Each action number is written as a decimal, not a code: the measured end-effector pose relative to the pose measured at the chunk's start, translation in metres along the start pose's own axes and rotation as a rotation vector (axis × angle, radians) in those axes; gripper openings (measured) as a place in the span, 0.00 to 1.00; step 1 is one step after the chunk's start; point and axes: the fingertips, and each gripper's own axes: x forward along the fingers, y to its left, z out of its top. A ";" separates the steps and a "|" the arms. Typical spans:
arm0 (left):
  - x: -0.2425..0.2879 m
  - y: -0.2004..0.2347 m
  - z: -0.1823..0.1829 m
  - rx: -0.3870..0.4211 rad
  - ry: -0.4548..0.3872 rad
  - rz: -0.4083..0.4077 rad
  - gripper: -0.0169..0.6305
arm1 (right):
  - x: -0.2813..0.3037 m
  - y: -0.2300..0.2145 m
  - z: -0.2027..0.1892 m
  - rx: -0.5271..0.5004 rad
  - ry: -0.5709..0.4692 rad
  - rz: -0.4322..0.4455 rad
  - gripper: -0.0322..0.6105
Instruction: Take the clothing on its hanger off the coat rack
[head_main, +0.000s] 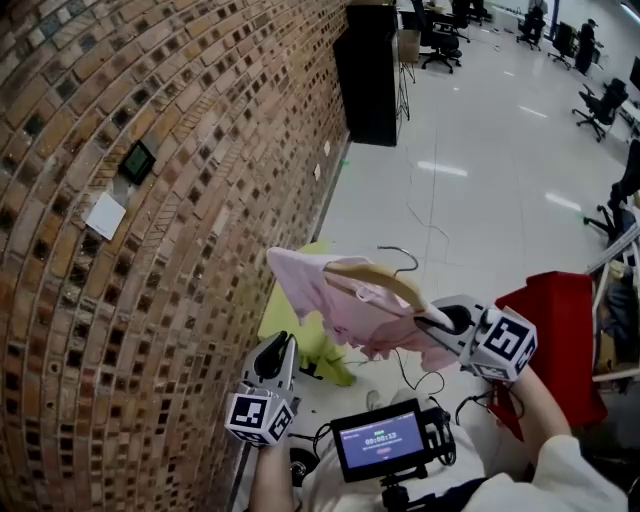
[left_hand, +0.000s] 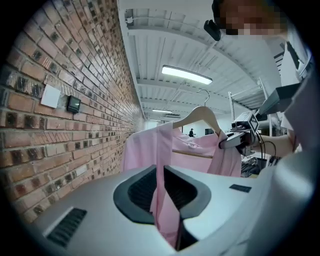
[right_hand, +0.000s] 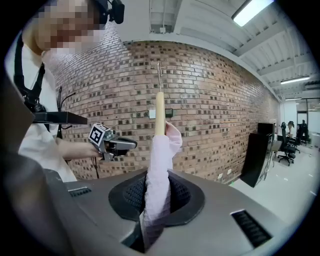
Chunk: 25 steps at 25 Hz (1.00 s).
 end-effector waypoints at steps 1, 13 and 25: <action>-0.004 0.008 -0.002 -0.004 -0.001 0.010 0.10 | 0.009 0.004 0.002 -0.009 0.005 0.014 0.08; -0.055 0.056 -0.008 -0.062 -0.032 0.151 0.10 | 0.076 0.033 0.040 -0.057 0.013 0.145 0.08; -0.086 0.104 -0.007 -0.123 -0.032 0.357 0.10 | 0.144 0.029 0.076 -0.122 0.037 0.333 0.08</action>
